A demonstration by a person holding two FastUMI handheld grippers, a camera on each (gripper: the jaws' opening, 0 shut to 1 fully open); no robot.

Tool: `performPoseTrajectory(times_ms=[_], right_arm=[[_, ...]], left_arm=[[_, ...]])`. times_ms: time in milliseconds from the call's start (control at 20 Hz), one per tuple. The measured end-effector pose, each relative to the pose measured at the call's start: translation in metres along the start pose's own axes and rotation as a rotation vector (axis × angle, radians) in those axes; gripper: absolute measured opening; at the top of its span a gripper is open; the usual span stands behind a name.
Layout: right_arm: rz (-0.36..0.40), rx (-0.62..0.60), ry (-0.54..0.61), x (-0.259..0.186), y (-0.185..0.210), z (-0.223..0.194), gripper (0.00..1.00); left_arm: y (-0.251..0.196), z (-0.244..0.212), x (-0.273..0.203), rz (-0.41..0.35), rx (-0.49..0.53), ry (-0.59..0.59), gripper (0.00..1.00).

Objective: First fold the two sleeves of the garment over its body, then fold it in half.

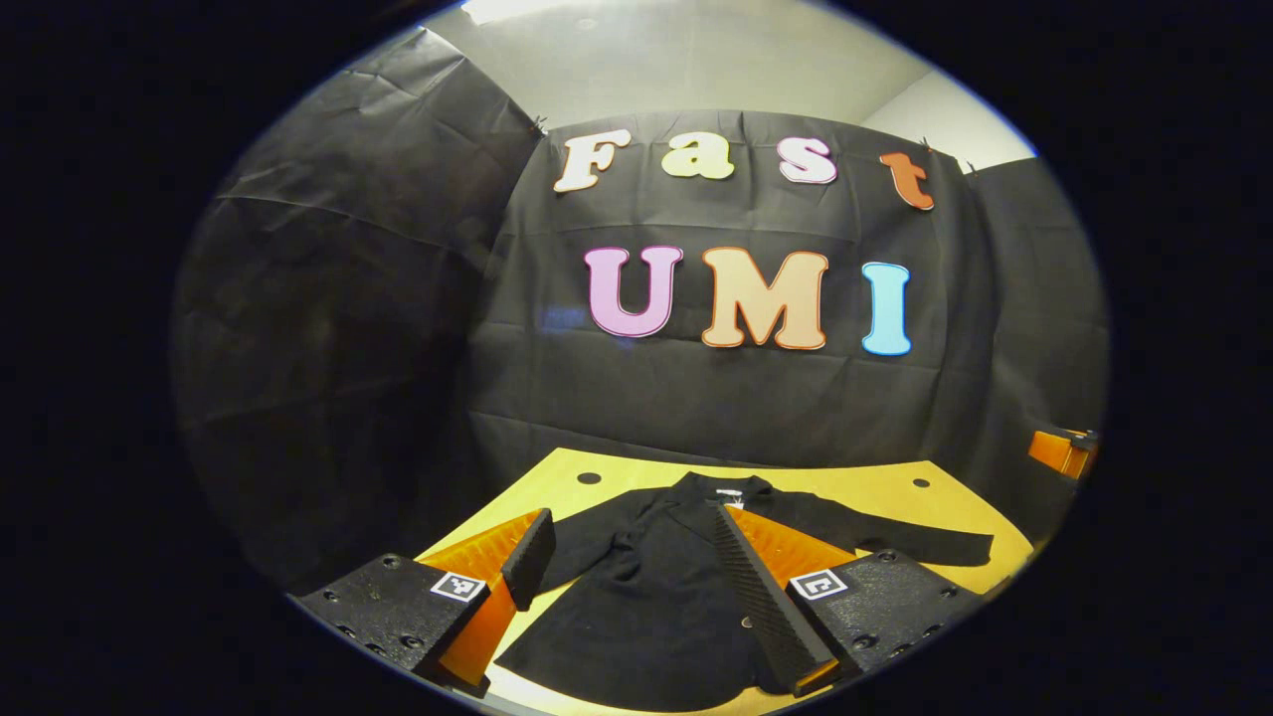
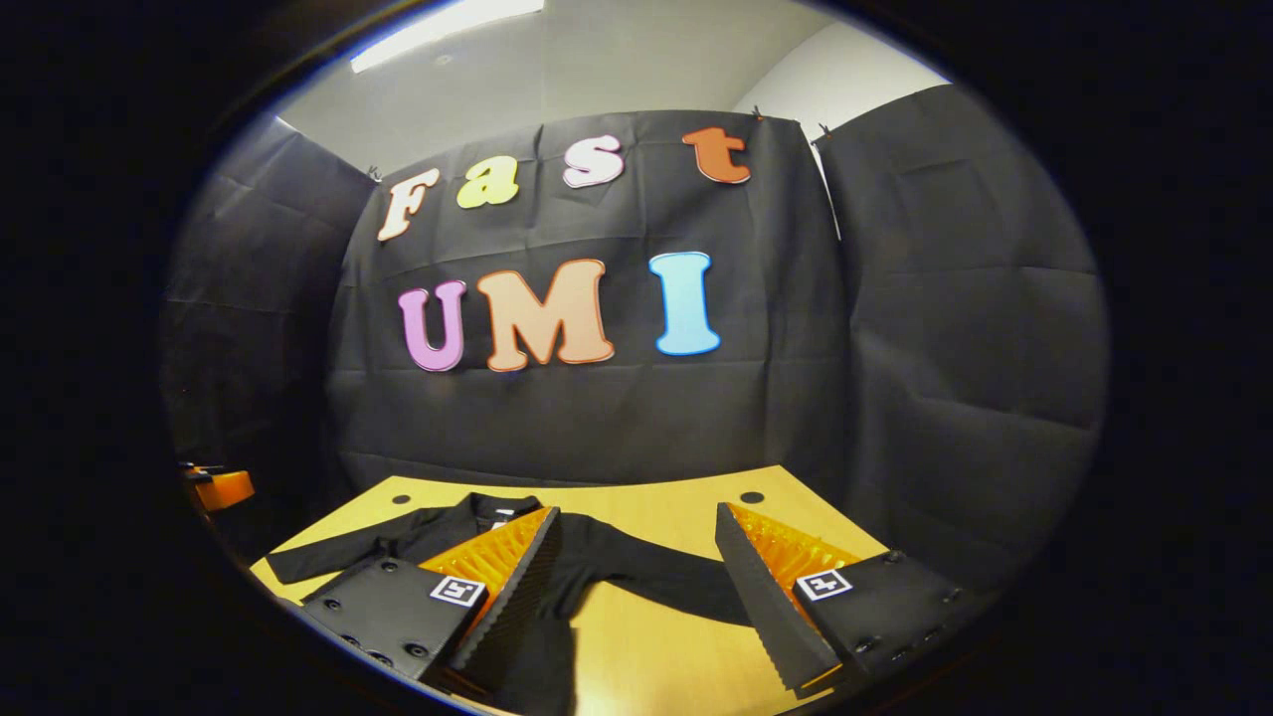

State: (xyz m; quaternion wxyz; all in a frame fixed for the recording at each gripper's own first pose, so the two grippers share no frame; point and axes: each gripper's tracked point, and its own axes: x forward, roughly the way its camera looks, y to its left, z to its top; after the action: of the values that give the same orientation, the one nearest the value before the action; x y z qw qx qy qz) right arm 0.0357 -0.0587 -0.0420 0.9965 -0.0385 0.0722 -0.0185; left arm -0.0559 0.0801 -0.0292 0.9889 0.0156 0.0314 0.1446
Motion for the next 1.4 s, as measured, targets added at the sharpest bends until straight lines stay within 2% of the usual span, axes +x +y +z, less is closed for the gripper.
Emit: performPoseTrajectory(times_ms=[200, 300, 350, 500, 550, 650, 700, 800, 900, 950, 1000, 1050, 1100, 1150, 1400], right_arm=[[-0.072, 0.010, 0.049, 0.031, -0.045, -0.020, 0.97], [-0.100, 0.015, 0.099, 0.051, -0.066, -0.040, 0.94], [-0.114, 0.020, 0.123, 0.060, -0.075, -0.050, 0.97], [-0.142, 0.033, 0.191, 0.091, -0.102, -0.082, 0.97], [-0.153, 0.044, 0.217, 0.100, -0.111, -0.094, 0.94], [-0.174, 0.068, 0.272, 0.116, -0.127, -0.117, 0.97], [-0.187, 0.075, 0.298, 0.125, -0.136, -0.128, 0.94], [-0.205, 0.093, 0.351, 0.135, -0.150, -0.150, 0.98], [-0.211, 0.107, 0.421, 0.140, -0.159, -0.177, 0.94], [-0.212, 0.117, 0.457, 0.143, -0.163, -0.188, 0.98], [-0.210, 0.117, 0.482, 0.144, -0.164, -0.196, 0.94], [-0.213, 0.107, 0.498, 0.146, -0.167, -0.203, 0.98], [-0.212, 0.096, 0.518, 0.148, -0.169, -0.211, 0.94], [-0.213, 0.088, 0.538, 0.149, -0.171, -0.219, 0.98], [-0.212, 0.072, 0.624, 0.153, -0.175, -0.247, 0.98]], left_arm=[[0.012, -0.001, -0.002, 0.052, 0.007, 0.008, 0.96], [0.016, -0.002, -0.003, 0.074, 0.015, 0.011, 0.96], [0.018, -0.002, -0.004, 0.086, 0.022, 0.010, 0.96], [0.022, -0.007, -0.007, 0.118, 0.042, 0.018, 0.95], [0.023, -0.009, -0.008, 0.128, 0.043, 0.024, 0.95], [0.025, -0.013, -0.010, 0.147, 0.038, 0.038, 0.96], [0.025, -0.016, -0.011, 0.155, 0.035, 0.043, 0.96], [0.024, -0.018, -0.012, 0.164, 0.028, 0.054, 0.96], [0.023, -0.021, -0.012, 0.175, 0.029, 0.060, 0.94], [0.023, -0.021, -0.013, 0.180, 0.032, 0.062, 0.95], [0.023, -0.021, -0.014, 0.185, 0.037, 0.064, 0.95], [0.023, -0.020, -0.014, 0.190, 0.043, 0.063, 0.95], [0.024, -0.022, -0.015, 0.195, 0.046, 0.067, 0.96], [0.023, -0.024, -0.016, 0.200, 0.049, 0.076, 0.96], [0.029, -0.024, -0.024, 0.233, 0.061, 0.079, 0.95]])
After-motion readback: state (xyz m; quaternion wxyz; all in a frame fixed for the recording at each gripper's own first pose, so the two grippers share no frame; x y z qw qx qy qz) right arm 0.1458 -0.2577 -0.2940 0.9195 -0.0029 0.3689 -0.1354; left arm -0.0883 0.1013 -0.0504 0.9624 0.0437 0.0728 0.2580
